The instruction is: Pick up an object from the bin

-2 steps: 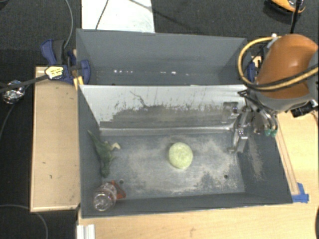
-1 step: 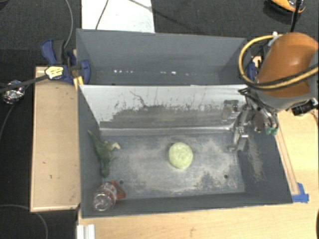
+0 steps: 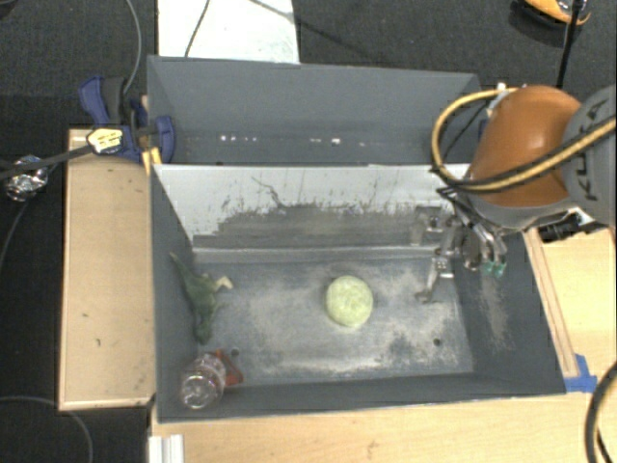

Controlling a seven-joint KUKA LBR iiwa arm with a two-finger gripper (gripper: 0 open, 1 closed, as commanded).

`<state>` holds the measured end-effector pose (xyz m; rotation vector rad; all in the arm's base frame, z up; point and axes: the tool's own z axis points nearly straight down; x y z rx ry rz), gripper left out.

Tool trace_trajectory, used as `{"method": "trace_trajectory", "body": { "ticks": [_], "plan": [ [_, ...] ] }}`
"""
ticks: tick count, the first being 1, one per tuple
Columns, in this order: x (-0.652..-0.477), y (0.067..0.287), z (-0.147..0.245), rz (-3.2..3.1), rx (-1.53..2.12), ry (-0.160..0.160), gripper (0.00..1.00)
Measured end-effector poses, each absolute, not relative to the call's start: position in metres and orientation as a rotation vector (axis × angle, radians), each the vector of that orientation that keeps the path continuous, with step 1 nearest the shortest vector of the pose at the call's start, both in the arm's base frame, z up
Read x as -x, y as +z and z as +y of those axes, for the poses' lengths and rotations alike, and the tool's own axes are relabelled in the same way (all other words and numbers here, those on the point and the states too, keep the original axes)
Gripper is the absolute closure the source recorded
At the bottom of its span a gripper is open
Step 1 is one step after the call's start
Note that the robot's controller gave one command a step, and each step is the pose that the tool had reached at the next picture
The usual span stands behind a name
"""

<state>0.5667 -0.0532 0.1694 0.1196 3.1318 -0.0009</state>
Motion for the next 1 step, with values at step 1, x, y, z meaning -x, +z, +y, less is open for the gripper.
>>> {"method": "trace_trajectory", "body": {
  "ticks": [1],
  "plan": [
    [-0.5634,0.1461,-0.0209,3.141,0.049,0.0,0.0]
  ]
}}
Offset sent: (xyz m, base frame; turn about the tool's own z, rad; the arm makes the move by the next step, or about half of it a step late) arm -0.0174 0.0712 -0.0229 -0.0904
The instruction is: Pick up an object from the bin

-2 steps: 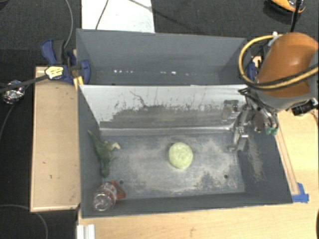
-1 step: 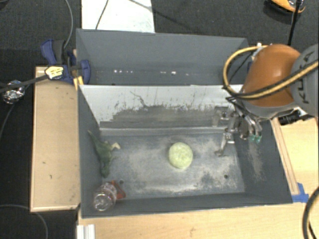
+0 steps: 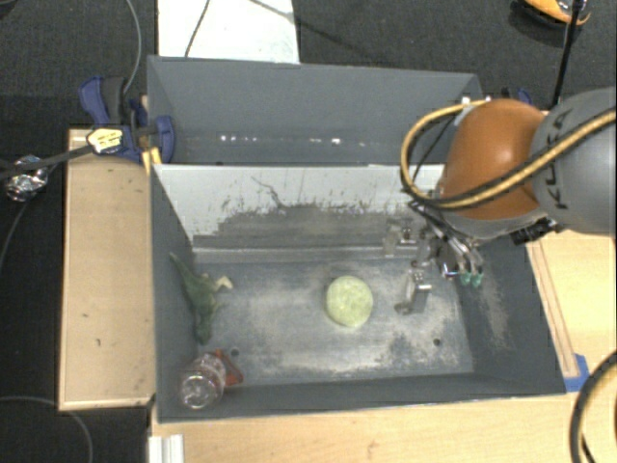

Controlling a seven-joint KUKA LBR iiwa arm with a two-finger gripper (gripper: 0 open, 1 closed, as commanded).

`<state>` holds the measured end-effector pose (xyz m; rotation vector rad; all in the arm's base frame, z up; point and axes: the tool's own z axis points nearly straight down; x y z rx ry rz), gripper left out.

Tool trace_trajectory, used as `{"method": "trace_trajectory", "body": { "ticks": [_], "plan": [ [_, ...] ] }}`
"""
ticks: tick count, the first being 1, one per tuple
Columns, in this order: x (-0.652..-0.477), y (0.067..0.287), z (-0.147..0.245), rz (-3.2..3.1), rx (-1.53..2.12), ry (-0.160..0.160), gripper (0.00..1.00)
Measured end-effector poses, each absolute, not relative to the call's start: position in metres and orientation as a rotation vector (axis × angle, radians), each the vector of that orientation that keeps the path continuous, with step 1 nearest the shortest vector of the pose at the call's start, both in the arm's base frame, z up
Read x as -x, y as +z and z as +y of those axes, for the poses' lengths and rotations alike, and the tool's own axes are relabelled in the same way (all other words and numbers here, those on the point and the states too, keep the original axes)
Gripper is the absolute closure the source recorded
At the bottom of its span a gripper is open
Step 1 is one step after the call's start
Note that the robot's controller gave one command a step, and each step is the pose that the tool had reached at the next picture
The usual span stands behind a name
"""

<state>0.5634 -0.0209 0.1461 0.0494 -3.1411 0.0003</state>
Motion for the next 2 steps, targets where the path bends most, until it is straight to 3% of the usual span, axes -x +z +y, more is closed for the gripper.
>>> {"method": "trace_trajectory", "body": {
  "ticks": [1,2],
  "plan": [
    [-0.557,0.147,0.0,-3.137,-0.24,0.001,0.0],
    [-0.552,0.092,0.039,-3.149,-0.046,-0.001,0.0]
  ]
}}
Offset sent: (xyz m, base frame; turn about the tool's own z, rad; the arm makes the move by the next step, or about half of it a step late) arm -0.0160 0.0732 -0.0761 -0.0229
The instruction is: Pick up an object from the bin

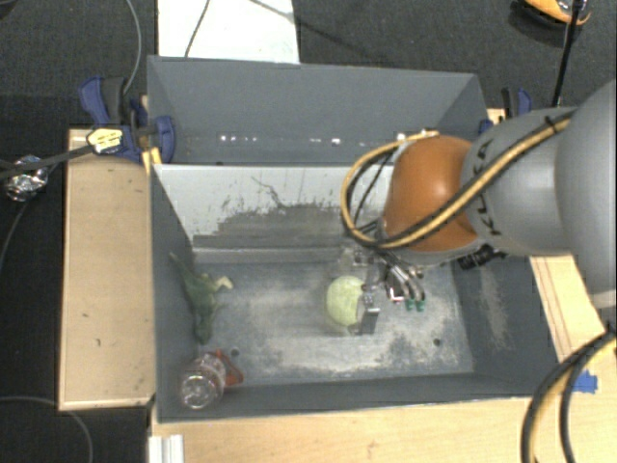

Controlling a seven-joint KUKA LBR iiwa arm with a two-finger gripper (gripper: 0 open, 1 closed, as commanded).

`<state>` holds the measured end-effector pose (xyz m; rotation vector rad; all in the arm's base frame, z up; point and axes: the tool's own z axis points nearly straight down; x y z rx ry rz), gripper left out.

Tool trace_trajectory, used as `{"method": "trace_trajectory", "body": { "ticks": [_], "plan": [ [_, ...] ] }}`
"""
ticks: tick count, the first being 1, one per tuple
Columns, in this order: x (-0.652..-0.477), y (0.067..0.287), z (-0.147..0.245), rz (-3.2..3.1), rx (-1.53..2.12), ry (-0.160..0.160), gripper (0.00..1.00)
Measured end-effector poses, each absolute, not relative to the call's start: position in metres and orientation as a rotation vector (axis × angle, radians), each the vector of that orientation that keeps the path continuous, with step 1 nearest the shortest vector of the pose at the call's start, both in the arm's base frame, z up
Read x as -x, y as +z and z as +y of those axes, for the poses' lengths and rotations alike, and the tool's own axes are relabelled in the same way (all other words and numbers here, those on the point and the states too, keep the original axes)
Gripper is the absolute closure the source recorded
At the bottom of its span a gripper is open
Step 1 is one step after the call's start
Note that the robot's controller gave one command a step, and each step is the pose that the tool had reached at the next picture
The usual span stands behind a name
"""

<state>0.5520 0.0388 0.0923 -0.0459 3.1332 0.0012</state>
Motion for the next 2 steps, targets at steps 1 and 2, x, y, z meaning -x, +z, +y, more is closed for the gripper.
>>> {"method": "trace_trajectory", "body": {
  "ticks": [1,2],
  "plan": [
    [-0.5415,0.0706,0.0431,3.136,0.099,0.0,1.0],
    [-0.5415,0.0706,0.0431,3.136,0.099,0.0,1.0]
  ]
}}
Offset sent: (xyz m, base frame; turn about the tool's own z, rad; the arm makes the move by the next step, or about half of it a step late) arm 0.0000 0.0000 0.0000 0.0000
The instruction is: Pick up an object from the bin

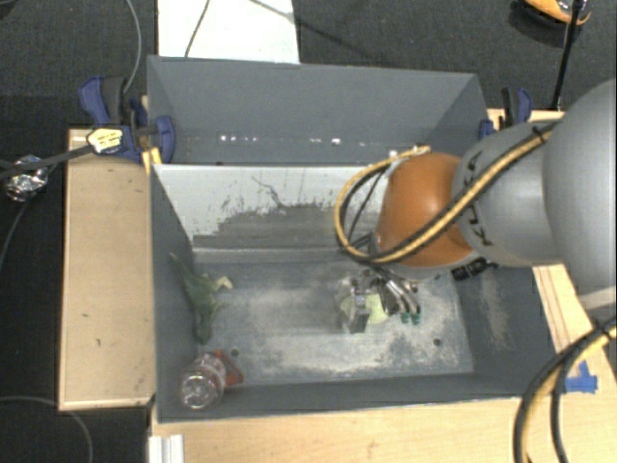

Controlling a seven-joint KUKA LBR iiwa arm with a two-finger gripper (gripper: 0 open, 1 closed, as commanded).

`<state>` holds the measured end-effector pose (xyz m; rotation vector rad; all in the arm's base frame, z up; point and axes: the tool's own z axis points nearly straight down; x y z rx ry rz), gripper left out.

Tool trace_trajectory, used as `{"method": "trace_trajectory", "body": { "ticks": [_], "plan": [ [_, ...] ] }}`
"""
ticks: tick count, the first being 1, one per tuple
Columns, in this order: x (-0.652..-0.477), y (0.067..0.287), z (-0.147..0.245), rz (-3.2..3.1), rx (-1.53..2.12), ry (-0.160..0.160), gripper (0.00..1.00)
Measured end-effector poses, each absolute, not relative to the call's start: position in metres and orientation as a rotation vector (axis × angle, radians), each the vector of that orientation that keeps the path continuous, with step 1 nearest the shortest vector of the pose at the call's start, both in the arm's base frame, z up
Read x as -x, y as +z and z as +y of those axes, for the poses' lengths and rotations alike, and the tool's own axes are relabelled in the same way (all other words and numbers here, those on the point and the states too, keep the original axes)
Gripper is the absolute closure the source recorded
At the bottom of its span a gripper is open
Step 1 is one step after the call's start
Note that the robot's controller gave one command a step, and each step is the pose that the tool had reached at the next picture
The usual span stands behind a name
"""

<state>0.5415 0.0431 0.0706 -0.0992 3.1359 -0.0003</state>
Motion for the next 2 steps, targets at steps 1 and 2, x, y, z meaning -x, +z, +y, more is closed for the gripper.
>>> {"method": "trace_trajectory", "body": {
  "ticks": [1,2],
  "plan": [
    [-0.54,0.074,0.043,3.137,0.1,0.0,1.0],
    [-0.54,0.09,0.043,3.139,0.1,0.0,1.0]
  ]
}}
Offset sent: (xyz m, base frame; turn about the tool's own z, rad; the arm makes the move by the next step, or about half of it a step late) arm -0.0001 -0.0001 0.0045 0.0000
